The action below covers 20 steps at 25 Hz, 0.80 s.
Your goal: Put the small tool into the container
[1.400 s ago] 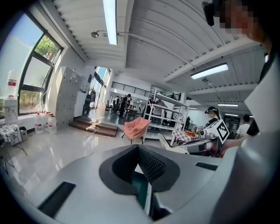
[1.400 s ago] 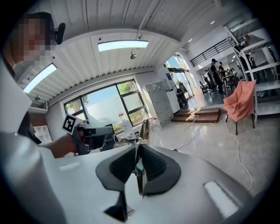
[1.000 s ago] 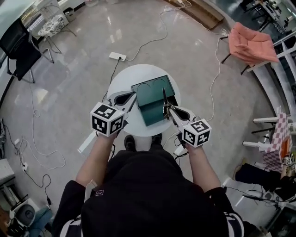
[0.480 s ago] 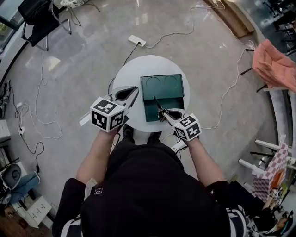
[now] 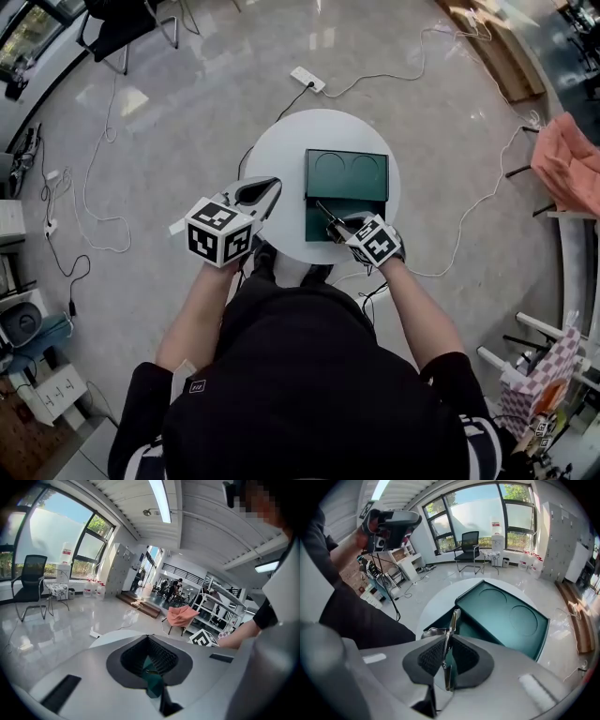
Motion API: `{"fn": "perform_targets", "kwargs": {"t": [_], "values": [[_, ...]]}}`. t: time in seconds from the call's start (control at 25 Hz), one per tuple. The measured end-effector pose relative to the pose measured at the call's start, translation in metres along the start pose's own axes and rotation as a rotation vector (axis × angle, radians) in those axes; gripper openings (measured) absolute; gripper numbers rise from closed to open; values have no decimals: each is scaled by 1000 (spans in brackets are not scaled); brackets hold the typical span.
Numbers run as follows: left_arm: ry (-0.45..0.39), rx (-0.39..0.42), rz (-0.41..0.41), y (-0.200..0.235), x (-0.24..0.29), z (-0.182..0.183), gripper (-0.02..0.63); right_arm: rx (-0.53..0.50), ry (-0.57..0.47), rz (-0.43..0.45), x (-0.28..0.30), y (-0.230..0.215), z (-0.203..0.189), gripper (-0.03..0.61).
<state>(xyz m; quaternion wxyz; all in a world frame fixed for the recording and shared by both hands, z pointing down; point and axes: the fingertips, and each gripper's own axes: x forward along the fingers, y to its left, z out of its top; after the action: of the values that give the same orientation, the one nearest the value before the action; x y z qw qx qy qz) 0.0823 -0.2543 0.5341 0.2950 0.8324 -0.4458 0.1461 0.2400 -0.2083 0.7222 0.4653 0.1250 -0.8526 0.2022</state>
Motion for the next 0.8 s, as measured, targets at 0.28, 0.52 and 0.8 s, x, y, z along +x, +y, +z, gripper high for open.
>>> {"fn": "perform_targets", "kwargs": {"t": [0.28,0.52,0.8], "values": [[11,-15,12,8,-14,-11,6,-76,92,-31,20,-5,7,46],[31,-26,16,13,-17,-20,6,-127,153,-86,37,-17,-5,45],[74,-32,8,15,-21,-38,6,-149,183,-141,56,-25,-16,50]]}}
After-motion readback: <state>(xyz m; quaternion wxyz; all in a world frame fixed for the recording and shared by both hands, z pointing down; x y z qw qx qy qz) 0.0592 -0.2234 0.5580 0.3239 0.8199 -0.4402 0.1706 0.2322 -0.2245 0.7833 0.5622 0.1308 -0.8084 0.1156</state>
